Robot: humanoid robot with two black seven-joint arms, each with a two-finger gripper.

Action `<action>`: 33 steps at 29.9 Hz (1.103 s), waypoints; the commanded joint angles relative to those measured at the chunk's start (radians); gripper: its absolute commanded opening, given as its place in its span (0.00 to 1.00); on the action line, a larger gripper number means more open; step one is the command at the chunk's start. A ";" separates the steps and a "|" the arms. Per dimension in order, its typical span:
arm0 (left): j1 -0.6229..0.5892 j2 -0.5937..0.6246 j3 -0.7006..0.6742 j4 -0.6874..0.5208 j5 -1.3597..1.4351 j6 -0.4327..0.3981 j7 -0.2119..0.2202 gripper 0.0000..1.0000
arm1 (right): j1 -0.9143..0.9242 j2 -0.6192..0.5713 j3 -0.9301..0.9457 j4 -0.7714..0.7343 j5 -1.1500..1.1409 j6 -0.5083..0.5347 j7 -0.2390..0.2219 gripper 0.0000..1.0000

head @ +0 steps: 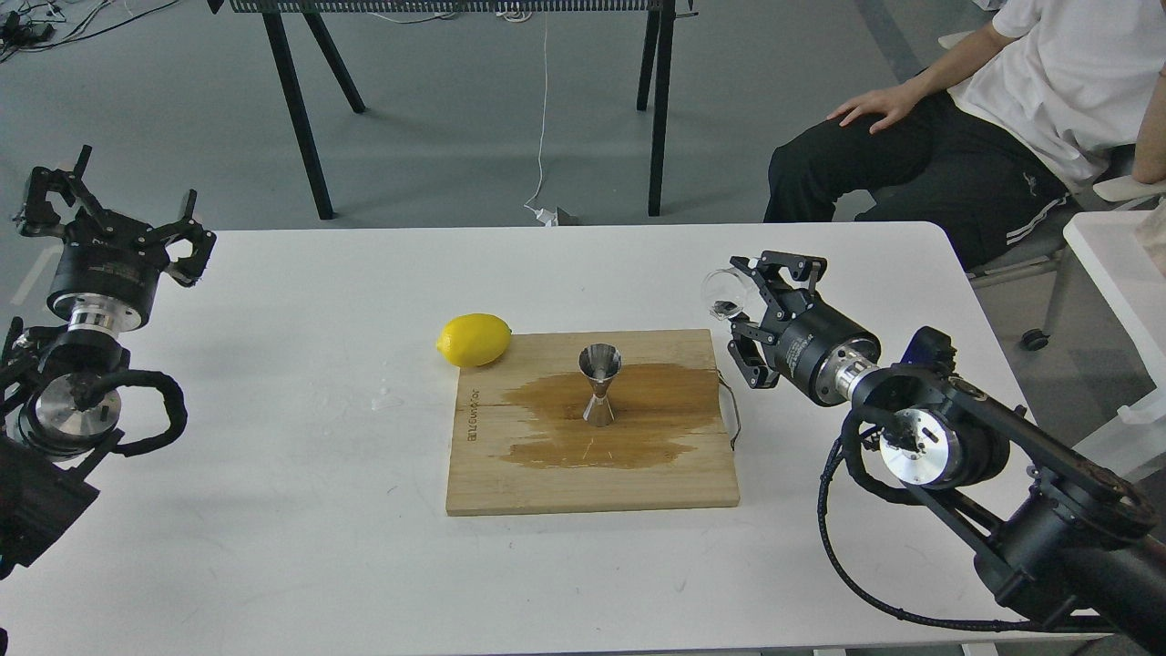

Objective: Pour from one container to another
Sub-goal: 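Carry the glass cup back and set it beside the board, then open the right gripper to release the glass cup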

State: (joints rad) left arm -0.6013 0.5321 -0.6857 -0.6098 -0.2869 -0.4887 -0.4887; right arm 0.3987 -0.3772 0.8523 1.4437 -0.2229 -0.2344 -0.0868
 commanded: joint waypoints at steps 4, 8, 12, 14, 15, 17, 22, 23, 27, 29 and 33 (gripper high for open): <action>-0.002 0.000 0.000 -0.001 0.000 0.000 0.000 1.00 | -0.061 0.009 0.117 -0.187 0.337 0.130 -0.047 0.32; 0.000 0.002 0.000 -0.001 0.000 0.000 0.000 1.00 | -0.083 0.015 0.120 -0.307 0.485 0.219 -0.048 0.32; 0.012 0.003 0.000 0.001 0.002 0.000 0.000 1.00 | -0.093 0.026 0.119 -0.403 0.667 0.265 -0.051 0.32; 0.014 0.003 0.000 -0.001 0.002 0.000 0.000 1.00 | -0.095 0.041 0.119 -0.443 0.723 0.282 -0.063 0.33; 0.014 0.003 0.000 -0.001 0.002 0.000 0.000 1.00 | -0.095 0.047 0.119 -0.459 0.735 0.293 -0.068 0.33; 0.014 0.003 0.000 -0.001 0.002 0.000 0.000 1.00 | -0.095 0.061 0.122 -0.491 0.755 0.314 -0.076 0.33; 0.014 0.003 0.000 -0.001 0.002 0.000 0.000 1.00 | -0.095 0.081 0.137 -0.577 0.818 0.359 -0.120 0.33; 0.014 0.003 0.000 -0.001 0.002 0.000 0.000 1.00 | -0.095 0.087 0.137 -0.592 0.826 0.366 -0.126 0.34; 0.014 0.003 0.000 -0.001 0.002 0.000 0.000 1.00 | -0.096 0.107 0.139 -0.641 0.833 0.382 -0.128 0.34; 0.014 0.005 0.000 -0.001 0.002 0.000 0.000 1.00 | -0.104 0.109 0.143 -0.641 0.833 0.382 -0.128 0.34; 0.014 0.005 0.002 -0.001 0.002 0.000 0.000 1.00 | -0.113 0.109 0.158 -0.648 0.833 0.380 -0.126 0.36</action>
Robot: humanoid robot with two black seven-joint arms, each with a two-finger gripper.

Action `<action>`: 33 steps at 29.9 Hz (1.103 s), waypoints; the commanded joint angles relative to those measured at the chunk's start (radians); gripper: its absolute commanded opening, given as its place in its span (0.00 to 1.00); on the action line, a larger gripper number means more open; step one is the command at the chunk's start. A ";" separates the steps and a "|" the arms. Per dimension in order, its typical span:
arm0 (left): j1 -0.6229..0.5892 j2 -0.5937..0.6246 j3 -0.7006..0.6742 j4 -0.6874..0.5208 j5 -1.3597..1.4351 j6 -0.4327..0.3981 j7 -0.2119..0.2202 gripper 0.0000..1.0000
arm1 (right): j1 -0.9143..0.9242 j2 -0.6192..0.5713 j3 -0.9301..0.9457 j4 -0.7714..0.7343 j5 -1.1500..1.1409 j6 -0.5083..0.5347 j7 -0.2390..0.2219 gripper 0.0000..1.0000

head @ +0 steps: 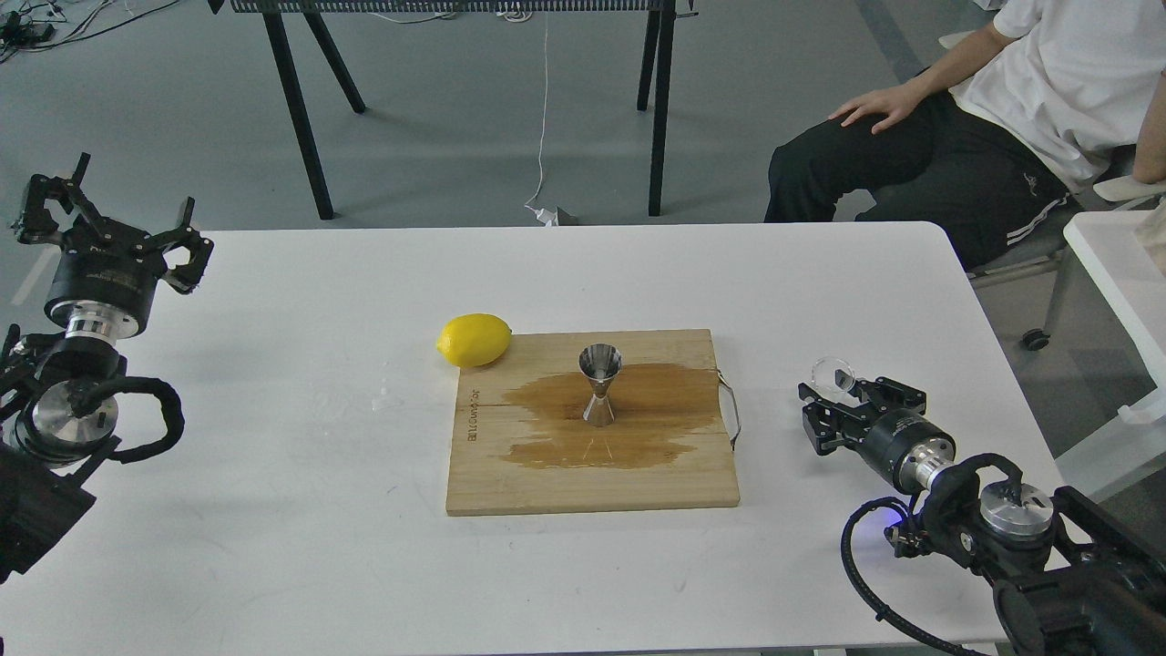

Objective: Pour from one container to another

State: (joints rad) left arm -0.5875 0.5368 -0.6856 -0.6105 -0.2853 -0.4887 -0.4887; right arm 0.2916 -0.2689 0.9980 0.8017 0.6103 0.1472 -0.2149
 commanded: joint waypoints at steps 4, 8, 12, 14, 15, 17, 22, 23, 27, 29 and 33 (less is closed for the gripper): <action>0.000 0.000 0.001 0.000 0.000 0.000 0.000 1.00 | -0.020 0.000 0.042 -0.010 0.000 0.000 0.000 0.36; 0.000 0.000 0.001 0.000 0.000 0.000 0.000 1.00 | -0.022 0.000 0.047 -0.016 0.000 0.000 0.000 0.38; 0.000 0.000 0.001 0.000 0.000 0.000 0.000 1.00 | -0.022 0.000 0.047 -0.022 -0.001 -0.001 0.002 0.46; 0.002 0.000 0.001 0.000 0.000 0.000 0.000 1.00 | -0.025 0.000 0.048 -0.024 -0.001 0.000 0.002 0.47; 0.002 0.000 0.001 0.000 0.000 0.000 0.000 1.00 | -0.026 0.000 0.048 -0.024 -0.001 0.000 0.003 0.47; 0.006 0.002 0.001 0.001 0.001 0.000 0.000 1.00 | -0.026 0.000 0.048 -0.024 -0.001 0.000 0.003 0.48; 0.008 0.000 0.001 0.000 0.000 0.000 0.000 1.00 | -0.026 0.000 0.047 -0.024 -0.001 0.000 0.002 0.54; 0.008 0.000 0.001 0.000 0.000 0.000 0.000 1.00 | -0.026 0.000 0.047 -0.024 -0.001 -0.001 0.003 0.58; 0.008 0.000 0.001 0.000 0.000 0.000 0.000 1.00 | -0.028 0.000 0.048 -0.022 -0.001 -0.001 0.005 0.78; 0.008 0.000 0.001 0.000 0.000 0.000 0.000 1.00 | -0.028 0.000 0.047 -0.022 -0.001 -0.001 0.006 0.90; 0.008 0.000 0.001 0.000 0.000 0.000 0.000 1.00 | -0.028 0.000 0.048 -0.022 -0.001 0.002 0.012 0.91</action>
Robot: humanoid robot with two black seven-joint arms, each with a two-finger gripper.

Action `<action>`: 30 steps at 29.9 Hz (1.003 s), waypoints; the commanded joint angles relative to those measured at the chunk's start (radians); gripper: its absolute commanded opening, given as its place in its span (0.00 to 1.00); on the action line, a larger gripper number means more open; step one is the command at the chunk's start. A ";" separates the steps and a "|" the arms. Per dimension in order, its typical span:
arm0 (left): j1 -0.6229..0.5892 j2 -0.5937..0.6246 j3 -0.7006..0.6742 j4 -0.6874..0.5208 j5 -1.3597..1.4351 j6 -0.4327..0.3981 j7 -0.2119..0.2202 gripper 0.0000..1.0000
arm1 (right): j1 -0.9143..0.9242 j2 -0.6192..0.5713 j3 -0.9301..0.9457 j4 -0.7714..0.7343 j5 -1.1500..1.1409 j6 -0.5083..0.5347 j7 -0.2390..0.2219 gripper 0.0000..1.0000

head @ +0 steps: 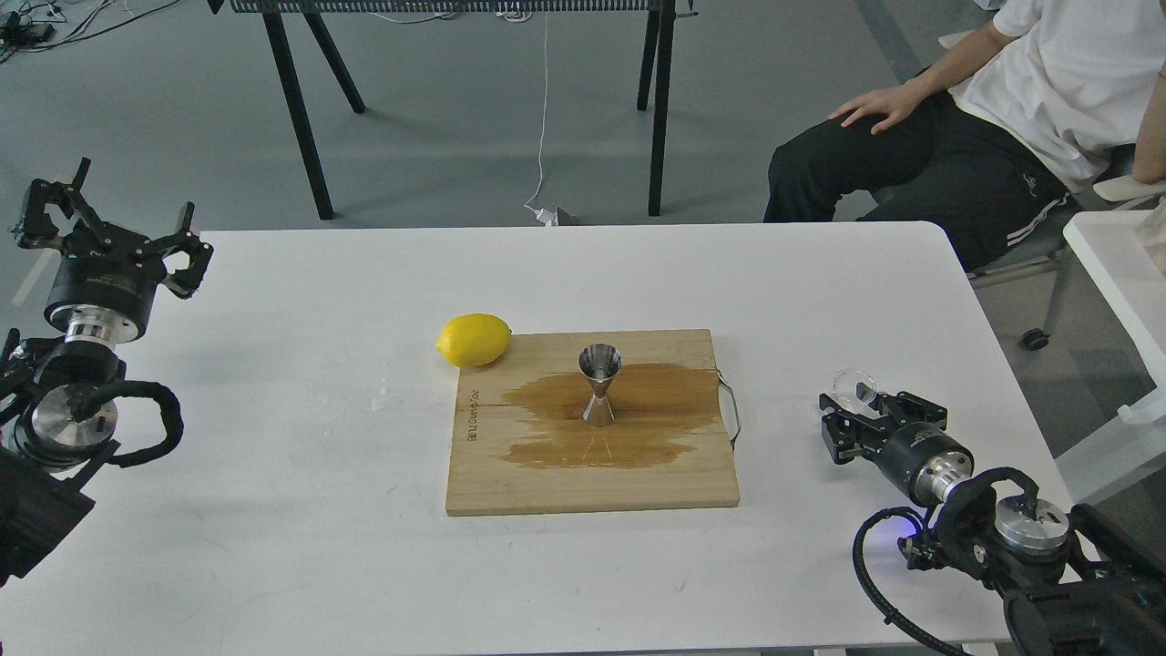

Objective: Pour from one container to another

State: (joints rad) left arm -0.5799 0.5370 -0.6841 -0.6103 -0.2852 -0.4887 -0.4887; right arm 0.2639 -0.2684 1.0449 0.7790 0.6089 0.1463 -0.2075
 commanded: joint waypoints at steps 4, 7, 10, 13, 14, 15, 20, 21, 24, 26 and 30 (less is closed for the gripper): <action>-0.001 0.001 0.000 0.000 0.000 0.000 0.000 1.00 | -0.005 0.000 0.000 0.002 0.000 0.027 0.005 0.76; -0.001 0.001 0.000 0.000 0.000 0.000 0.000 1.00 | -0.009 0.000 0.001 0.003 0.000 0.049 0.003 0.54; -0.001 0.001 0.000 0.000 0.000 0.000 0.000 1.00 | -0.009 0.000 0.001 0.002 0.000 0.041 0.000 0.34; 0.000 0.000 0.000 0.000 0.000 0.000 0.000 1.00 | -0.012 0.000 0.001 0.000 0.000 0.038 0.000 0.53; 0.000 0.001 0.000 0.000 0.000 0.000 0.000 1.00 | -0.012 0.000 0.001 0.000 0.000 0.036 0.000 0.61; 0.000 0.000 0.000 0.000 0.000 0.000 0.000 1.00 | -0.012 0.000 0.001 0.000 0.000 0.033 0.002 0.69; 0.000 0.001 0.000 0.001 0.000 0.000 0.000 1.00 | -0.012 0.000 0.001 -0.001 0.000 0.016 0.007 0.88; 0.000 0.001 0.000 0.000 0.000 0.000 0.000 1.00 | -0.012 0.000 0.001 -0.001 -0.001 0.016 0.008 0.89; 0.000 0.001 0.000 0.000 0.000 0.000 0.000 1.00 | -0.014 0.000 0.001 -0.001 0.000 0.018 0.016 0.91; 0.000 0.001 0.000 0.000 0.000 0.000 0.000 1.00 | -0.014 0.000 0.001 0.000 0.000 0.018 0.014 0.83; 0.000 0.001 0.000 0.000 0.000 0.000 0.000 1.00 | -0.014 0.000 0.001 0.000 0.000 0.021 0.013 0.47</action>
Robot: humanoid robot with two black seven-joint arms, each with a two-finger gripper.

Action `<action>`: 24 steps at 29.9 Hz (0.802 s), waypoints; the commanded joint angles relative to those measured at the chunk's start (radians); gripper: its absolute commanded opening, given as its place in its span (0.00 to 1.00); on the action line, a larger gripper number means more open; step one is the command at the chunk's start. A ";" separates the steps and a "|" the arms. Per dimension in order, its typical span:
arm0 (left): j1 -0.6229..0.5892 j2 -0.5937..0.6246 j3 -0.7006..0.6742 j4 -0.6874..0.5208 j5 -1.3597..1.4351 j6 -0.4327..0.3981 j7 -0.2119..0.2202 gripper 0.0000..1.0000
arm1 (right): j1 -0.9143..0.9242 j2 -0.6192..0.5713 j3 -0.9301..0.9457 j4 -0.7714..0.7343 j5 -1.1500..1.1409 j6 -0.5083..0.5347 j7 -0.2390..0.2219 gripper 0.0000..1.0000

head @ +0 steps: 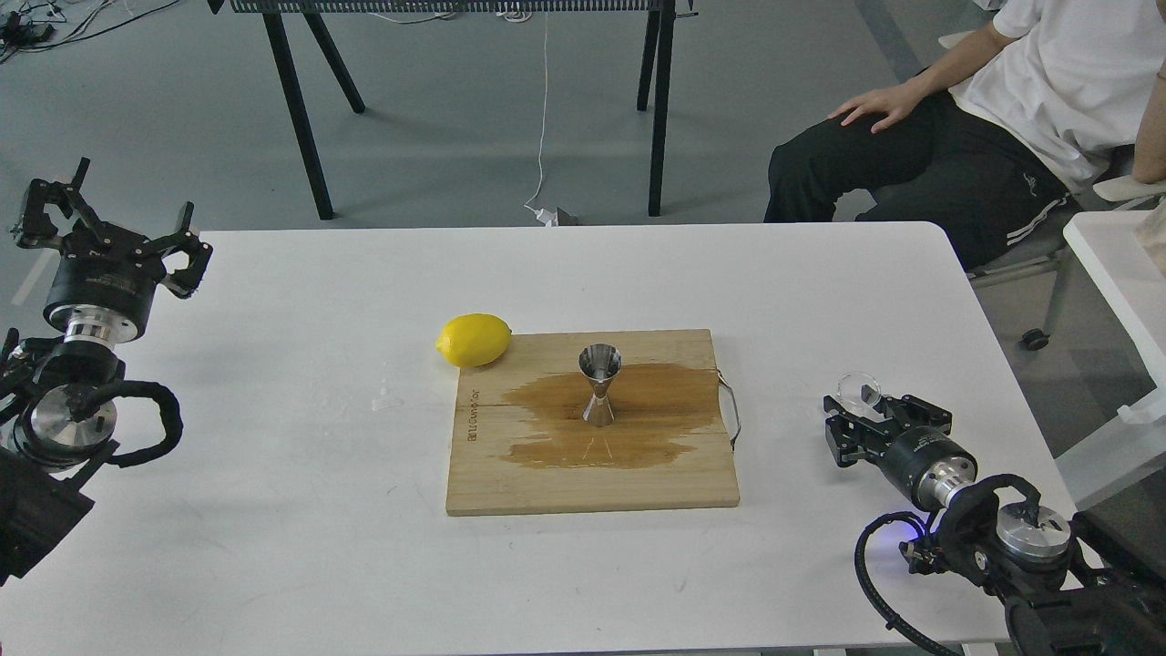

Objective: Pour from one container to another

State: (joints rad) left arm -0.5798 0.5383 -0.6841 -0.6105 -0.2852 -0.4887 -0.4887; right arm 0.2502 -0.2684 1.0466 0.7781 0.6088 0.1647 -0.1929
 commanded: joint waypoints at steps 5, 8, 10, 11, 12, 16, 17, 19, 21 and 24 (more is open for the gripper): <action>0.000 0.000 0.000 0.000 0.000 0.000 0.000 1.00 | 0.001 0.000 0.003 -0.003 0.000 -0.004 0.000 0.65; 0.000 0.000 0.000 0.000 0.000 0.000 0.000 1.00 | 0.001 0.000 0.023 -0.023 0.000 -0.004 0.000 0.94; 0.000 0.000 0.000 0.000 0.000 0.000 0.000 1.00 | 0.001 0.002 0.035 -0.026 0.000 -0.004 0.000 0.94; 0.000 0.000 0.000 0.000 0.000 0.000 0.000 1.00 | 0.003 0.000 0.035 -0.028 0.000 -0.004 0.000 0.94; 0.000 0.000 0.000 0.000 0.000 0.000 0.000 1.00 | 0.003 0.002 0.035 -0.029 0.000 -0.004 0.001 0.94; 0.002 -0.001 0.000 0.000 0.000 0.000 0.000 1.00 | 0.001 0.000 0.035 -0.030 0.000 -0.002 0.003 0.91; 0.000 -0.001 0.000 0.000 0.000 0.000 0.000 1.00 | 0.001 0.000 0.035 -0.030 -0.001 -0.002 0.001 0.84; 0.000 -0.001 0.000 0.000 0.000 0.000 0.000 1.00 | 0.001 0.000 0.035 -0.028 0.000 0.002 0.001 0.71; 0.000 -0.001 0.000 0.000 0.000 0.000 0.000 1.00 | 0.001 0.002 0.035 -0.028 0.000 0.002 0.001 0.71; 0.000 0.000 0.000 0.000 0.000 0.000 0.000 1.00 | 0.001 0.002 0.035 -0.028 0.000 0.001 0.001 0.76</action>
State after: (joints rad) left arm -0.5790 0.5370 -0.6841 -0.6101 -0.2854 -0.4887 -0.4887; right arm 0.2516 -0.2677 1.0816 0.7492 0.6088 0.1669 -0.1914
